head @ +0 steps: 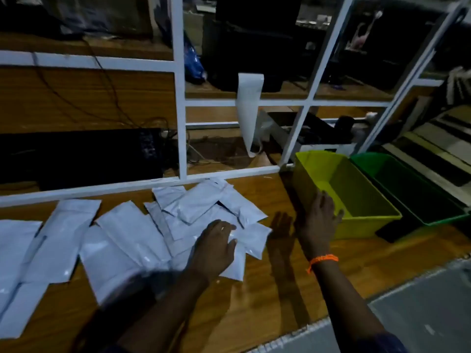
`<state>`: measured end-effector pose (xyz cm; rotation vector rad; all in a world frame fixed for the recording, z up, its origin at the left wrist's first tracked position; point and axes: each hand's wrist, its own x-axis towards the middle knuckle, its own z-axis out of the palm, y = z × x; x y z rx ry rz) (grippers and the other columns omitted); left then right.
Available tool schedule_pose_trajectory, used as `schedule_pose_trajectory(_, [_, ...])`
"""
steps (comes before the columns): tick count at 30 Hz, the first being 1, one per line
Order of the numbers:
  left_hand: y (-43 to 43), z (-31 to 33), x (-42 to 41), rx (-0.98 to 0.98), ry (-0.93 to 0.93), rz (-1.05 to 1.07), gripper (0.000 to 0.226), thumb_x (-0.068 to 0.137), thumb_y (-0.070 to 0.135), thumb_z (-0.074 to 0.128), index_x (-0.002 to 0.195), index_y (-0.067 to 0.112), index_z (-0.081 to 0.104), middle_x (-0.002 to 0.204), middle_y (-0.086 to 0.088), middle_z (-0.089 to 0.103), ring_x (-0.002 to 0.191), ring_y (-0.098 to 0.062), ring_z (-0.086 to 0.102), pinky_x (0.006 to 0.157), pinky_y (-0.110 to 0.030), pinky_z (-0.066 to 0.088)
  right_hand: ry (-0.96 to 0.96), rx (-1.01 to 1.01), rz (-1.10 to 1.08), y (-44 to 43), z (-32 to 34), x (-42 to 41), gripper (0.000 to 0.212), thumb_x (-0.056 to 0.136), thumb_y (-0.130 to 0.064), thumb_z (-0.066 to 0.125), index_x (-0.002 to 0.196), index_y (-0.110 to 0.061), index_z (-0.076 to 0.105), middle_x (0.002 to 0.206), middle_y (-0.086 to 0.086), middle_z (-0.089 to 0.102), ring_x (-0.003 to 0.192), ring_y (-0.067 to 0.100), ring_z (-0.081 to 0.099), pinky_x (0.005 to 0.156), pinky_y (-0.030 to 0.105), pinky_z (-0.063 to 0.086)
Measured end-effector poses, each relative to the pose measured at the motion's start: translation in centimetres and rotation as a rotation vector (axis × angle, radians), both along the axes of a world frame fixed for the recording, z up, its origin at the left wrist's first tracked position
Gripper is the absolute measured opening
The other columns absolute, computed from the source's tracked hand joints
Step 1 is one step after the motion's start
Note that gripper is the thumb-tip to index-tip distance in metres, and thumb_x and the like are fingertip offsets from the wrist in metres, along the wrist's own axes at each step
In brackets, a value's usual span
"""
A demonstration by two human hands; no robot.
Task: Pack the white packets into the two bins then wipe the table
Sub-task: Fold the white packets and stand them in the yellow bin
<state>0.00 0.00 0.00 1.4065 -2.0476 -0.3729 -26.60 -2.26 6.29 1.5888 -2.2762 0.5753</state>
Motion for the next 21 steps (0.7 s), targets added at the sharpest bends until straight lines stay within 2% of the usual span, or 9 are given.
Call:
schedule_pose_trajectory(2, [-1.1,-0.7,-2.4,0.041,0.024,0.023,0.041,0.092,0.038,0.049,0.120,0.013,0.066,0.118,-0.007,0.065,0.114,-0.026,0.060,0.098,-0.037,0.049,-0.012,0.233,-0.122,-1.1,0.2,-3.7,0.080,0.081,-0.029,0.069,0.148,-0.005,0.031,0.136,0.014,0.052,0.126,0.030,0.051,0.111,0.063,0.019])
schedule_pose_trajectory(4, [-2.2,-1.5,-4.8,0.066,-0.017,0.059,0.045,0.091,0.041,0.048,0.122,0.014,0.065,0.120,-0.009,0.065,0.115,-0.028,0.060,0.095,-0.039,0.053,-0.031,0.360,-0.062,-1.6,0.2,-6.6,0.064,0.085,-0.023,0.063,0.141,-0.007,0.038,0.120,0.009,0.064,0.111,0.026,0.063,0.114,0.060,0.024])
schedule_pose_trajectory(6, [-3.3,-2.7,-7.0,0.048,-0.103,0.079,0.047,0.088,0.039,0.054,0.127,0.015,0.063,0.128,-0.009,0.063,0.123,-0.028,0.057,0.097,-0.040,0.053,-0.051,0.319,0.096,-1.0,0.6,-7.4,0.054,0.084,-0.027,0.060,0.132,-0.008,0.048,0.106,0.011,0.069,0.101,0.030,0.067,0.107,0.052,0.033])
schedule_pose_trajectory(9, [-4.0,-3.7,-9.1,0.028,-0.228,0.142,0.052,0.085,0.034,0.065,0.134,0.018,0.058,0.141,-0.010,0.055,0.130,-0.031,0.052,0.097,-0.042,0.052,-0.012,0.364,0.180,0.6,1.0,-7.4,0.052,0.085,-0.027,0.054,0.134,-0.009,0.049,0.107,0.010,0.068,0.100,0.031,0.067,0.090,0.043,0.042])
schedule_pose_trajectory(12, [-4.7,-3.5,-10.3,0.053,-0.287,0.255,0.064,0.081,0.033,0.075,0.140,0.022,0.052,0.149,-0.012,0.047,0.122,-0.032,0.056,0.086,-0.042,0.056,0.011,0.408,0.233,2.0,0.9,-6.3,0.063,0.083,-0.017,0.061,0.143,-0.014,0.040,0.114,0.004,0.066,0.104,0.027,0.066,0.087,0.041,0.041])
schedule_pose_trajectory(15, [-5.9,-3.6,-10.0,0.069,-0.369,0.314,0.067,0.080,0.034,0.076,0.141,0.021,0.052,0.142,-0.012,0.053,0.109,-0.030,0.063,0.077,-0.039,0.057,0.018,0.359,0.301,3.5,0.1,-5.5,0.071,0.081,-0.013,0.064,0.147,-0.011,0.037,0.112,0.003,0.066,0.101,0.028,0.066,0.083,0.041,0.041])
schedule_pose_trajectory(18, [-7.1,-3.7,-8.9,0.110,-0.347,0.259,0.044,0.089,0.024,0.066,0.131,0.015,0.059,0.124,-0.012,0.059,0.106,-0.032,0.062,0.078,-0.038,0.055,0.055,0.280,0.358,5.3,-1.1,-4.9,0.072,0.072,-0.009,0.076,0.140,-0.007,0.050,0.097,0.004,0.070,0.080,0.029,0.068,0.072,0.039,0.044])
schedule_pose_trajectory(21, [-7.2,-3.1,-8.4,0.121,-0.250,0.167,0.017,0.095,0.021,0.056,0.106,0.014,0.067,0.106,-0.010,0.060,0.095,-0.031,0.064,0.074,-0.038,0.054,0.114,0.237,0.391,7.4,-1.4,-3.9,0.076,0.059,-0.007,0.086,0.131,-0.009,0.060,0.084,0.002,0.068,0.065,0.027,0.065,0.063,0.035,0.044])
